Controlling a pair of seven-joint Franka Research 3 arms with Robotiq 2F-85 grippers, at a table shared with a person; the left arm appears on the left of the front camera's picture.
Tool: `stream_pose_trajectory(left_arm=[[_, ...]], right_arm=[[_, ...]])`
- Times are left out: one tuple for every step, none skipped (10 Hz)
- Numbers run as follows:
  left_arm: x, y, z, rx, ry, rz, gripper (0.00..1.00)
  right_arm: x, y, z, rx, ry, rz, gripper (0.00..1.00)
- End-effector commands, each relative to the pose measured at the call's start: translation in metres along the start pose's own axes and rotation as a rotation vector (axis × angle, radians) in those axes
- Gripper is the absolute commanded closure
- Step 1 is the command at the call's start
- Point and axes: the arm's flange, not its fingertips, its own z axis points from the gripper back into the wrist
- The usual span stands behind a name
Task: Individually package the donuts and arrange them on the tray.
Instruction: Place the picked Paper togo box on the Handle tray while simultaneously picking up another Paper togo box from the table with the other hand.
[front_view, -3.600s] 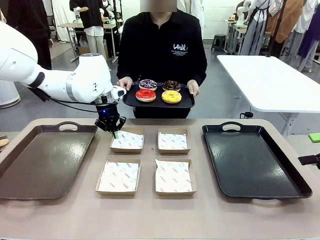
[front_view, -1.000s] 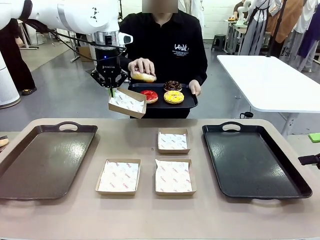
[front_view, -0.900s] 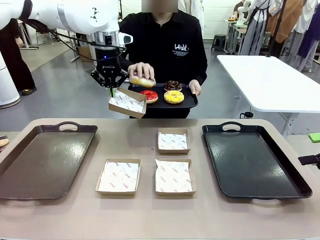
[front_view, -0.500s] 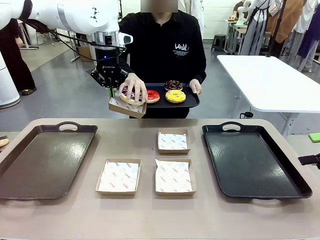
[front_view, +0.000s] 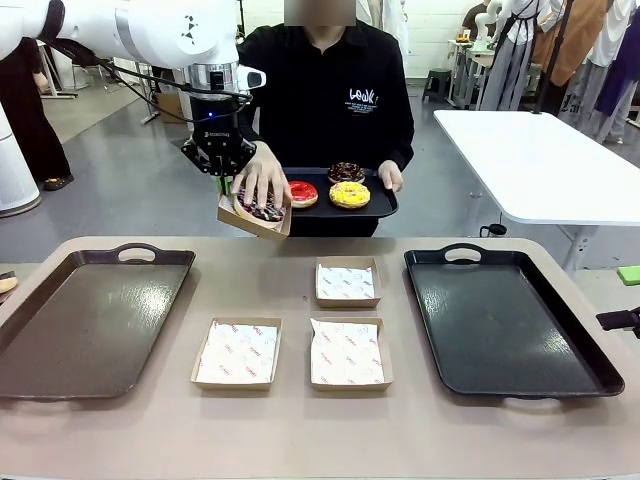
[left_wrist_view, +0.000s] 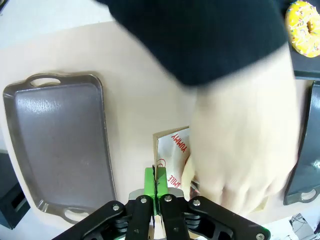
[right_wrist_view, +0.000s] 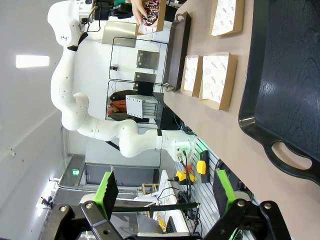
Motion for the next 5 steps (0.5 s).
stream_pose_trajectory(left_arm=[[-0.0004,0.0014,0.0007,0.003,0.001,-0.001,1.00],[-0.0004,0.0014,0.0007,0.003,0.001,-0.001,1.00],[-0.0004,0.0014,0.0007,0.003,0.001,-0.001,1.00],[-0.0004,0.0014,0.0007,0.003,0.001,-0.001,1.00],[-0.0004,0.0014,0.0007,0.003,0.001,-0.001,1.00]], right_arm=[[-0.0005,-0.0005,0.0024,0.014,-0.002,0.009,0.00],[-0.0005,-0.0005,0.0024,0.014,-0.002,0.009,0.00],[-0.0005,-0.0005,0.0024,0.014,-0.002,0.009,0.00],[-0.0005,-0.0005,0.0024,0.014,-0.002,0.009,0.00],[-0.0005,-0.0005,0.0024,0.014,-0.002,0.009,0.00]])
